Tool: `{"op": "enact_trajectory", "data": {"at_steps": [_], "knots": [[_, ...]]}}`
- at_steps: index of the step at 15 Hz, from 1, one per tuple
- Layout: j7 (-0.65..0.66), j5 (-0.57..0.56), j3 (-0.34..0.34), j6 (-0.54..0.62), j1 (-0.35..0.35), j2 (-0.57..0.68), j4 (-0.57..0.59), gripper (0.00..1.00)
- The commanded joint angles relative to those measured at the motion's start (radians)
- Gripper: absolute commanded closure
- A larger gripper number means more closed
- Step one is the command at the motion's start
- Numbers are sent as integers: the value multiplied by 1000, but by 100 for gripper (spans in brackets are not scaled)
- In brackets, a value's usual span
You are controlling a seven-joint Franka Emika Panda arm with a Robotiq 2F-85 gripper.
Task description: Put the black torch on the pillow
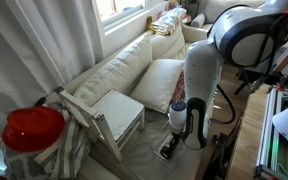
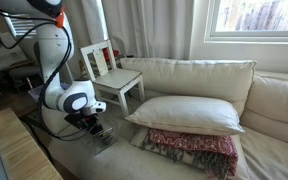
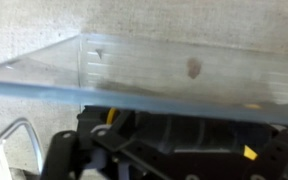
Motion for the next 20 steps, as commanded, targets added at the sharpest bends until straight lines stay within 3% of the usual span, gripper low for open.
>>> {"op": "enact_trajectory", "data": {"at_steps": [1, 7, 10, 11, 15, 20], "knots": [[-9, -29, -12, -79, 2, -21, -15, 0], [-84, -122, -46, -71, 32, -101, -48, 0], [-48, -96, -30, -11, 10, -107, -25, 0], [-29, -74, 3, 1, -32, -91, -6, 0], [41, -14, 35, 53, -80, -52, 10, 0], [90, 21, 164, 186, -238, 48, 49, 0]]}}
